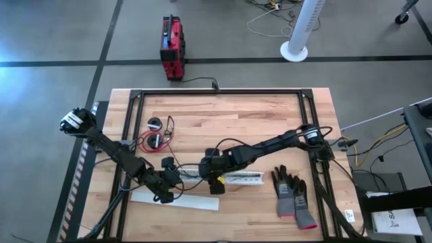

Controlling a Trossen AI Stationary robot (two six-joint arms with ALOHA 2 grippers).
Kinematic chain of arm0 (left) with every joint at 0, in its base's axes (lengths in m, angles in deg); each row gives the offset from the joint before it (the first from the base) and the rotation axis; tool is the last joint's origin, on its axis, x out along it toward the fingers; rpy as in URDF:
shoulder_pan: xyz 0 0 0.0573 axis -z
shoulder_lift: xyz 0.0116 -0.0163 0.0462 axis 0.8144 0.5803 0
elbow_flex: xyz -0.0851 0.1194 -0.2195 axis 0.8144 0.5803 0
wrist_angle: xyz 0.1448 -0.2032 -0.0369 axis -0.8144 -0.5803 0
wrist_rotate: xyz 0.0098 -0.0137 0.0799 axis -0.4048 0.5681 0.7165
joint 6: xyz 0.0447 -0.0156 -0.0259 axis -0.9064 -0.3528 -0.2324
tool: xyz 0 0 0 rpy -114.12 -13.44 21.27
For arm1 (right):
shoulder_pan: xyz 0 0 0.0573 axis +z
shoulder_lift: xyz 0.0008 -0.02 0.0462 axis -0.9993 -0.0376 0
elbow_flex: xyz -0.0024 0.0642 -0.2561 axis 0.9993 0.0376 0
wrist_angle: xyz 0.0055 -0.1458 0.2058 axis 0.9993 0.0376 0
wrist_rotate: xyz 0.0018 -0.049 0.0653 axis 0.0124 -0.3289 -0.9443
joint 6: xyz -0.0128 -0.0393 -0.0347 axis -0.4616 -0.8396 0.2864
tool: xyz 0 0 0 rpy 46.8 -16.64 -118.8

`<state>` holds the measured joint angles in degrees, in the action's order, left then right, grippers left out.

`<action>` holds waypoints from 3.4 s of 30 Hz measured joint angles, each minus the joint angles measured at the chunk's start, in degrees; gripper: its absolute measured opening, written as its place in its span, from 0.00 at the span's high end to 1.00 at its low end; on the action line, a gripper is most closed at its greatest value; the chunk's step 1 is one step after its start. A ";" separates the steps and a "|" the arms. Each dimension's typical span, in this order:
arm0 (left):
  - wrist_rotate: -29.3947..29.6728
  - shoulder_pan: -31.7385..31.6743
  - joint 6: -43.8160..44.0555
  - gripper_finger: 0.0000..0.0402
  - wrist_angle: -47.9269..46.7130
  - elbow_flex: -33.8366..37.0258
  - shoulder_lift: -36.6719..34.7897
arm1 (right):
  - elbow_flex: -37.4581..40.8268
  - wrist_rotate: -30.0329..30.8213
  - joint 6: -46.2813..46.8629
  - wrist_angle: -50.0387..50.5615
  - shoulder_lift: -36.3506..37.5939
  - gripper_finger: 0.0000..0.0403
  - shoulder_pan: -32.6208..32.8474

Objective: Ziptie cables
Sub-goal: Put the cable wires into the white cable duct, then close the white cable duct lid

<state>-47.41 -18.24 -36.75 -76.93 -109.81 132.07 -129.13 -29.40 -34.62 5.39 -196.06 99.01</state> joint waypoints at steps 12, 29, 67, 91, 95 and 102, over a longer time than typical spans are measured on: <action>2.53 -0.01 2.24 1.00 -0.22 0.00 0.00 | -0.02 0.09 0.18 0.15 1.91 0.48 4.07; 4.02 -6.73 0.44 0.97 -1.25 0.00 0.02 | 1.99 13.76 14.91 12.68 4.67 0.58 14.99; 0.91 6.20 11.70 0.52 -5.81 -5.48 1.43 | 3.61 20.85 17.53 -27.46 -15.99 0.41 16.06; 1.39 0.19 1.35 0.64 2.18 -6.69 6.66 | 3.62 22.94 5.31 -5.58 -7.22 0.48 18.07; -6.48 -6.27 -1.72 0.60 2.09 -8.29 5.58 | 2.05 29.69 0.54 -0.50 -6.27 0.47 19.46; -32.50 -17.57 -4.39 0.52 1.97 -10.93 5.84 | -2.82 45.11 -9.74 4.89 -5.85 0.47 23.51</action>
<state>-79.91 -35.82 -41.14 -74.96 -120.73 137.91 -131.95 15.72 -44.35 10.28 -201.91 122.52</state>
